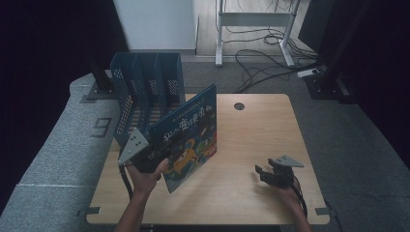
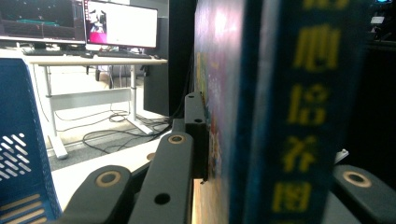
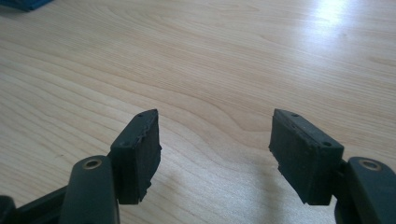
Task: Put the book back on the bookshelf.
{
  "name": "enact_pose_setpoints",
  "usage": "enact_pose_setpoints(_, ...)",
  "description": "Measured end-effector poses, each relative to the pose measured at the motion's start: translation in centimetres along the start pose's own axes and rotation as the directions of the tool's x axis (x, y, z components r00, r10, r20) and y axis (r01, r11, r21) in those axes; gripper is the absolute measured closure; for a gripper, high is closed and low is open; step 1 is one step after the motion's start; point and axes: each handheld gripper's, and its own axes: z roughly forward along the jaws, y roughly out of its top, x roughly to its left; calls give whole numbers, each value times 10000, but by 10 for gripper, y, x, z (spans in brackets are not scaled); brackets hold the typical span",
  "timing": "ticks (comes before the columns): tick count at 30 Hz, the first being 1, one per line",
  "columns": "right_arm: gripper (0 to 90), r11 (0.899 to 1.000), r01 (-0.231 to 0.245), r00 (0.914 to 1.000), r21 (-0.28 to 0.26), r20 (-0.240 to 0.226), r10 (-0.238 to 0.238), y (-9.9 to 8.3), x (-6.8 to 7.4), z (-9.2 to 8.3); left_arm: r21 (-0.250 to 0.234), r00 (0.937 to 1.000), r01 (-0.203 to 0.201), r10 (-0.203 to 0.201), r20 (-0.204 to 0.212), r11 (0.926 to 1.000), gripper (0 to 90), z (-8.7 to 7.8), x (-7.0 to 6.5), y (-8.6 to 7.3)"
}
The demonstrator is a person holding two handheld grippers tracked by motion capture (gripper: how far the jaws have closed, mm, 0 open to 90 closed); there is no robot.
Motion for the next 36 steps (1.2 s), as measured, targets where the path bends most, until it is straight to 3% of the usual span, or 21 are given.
enact_pose_setpoints(11,313,9961,380,9986,801,323,-407,1,5,6,-136,9997,-68,64,-245,9999,827,-7,1,10)
enact_pose_setpoints(16,317,9919,127,9978,1263,633,-208,2,4,10,-206,9995,-102,95,-315,9997,827,-10,2,14)
enact_pose_setpoints(36,317,9915,223,9964,1285,780,-325,2,5,10,-549,9970,-126,84,-764,9984,827,-22,9,33)
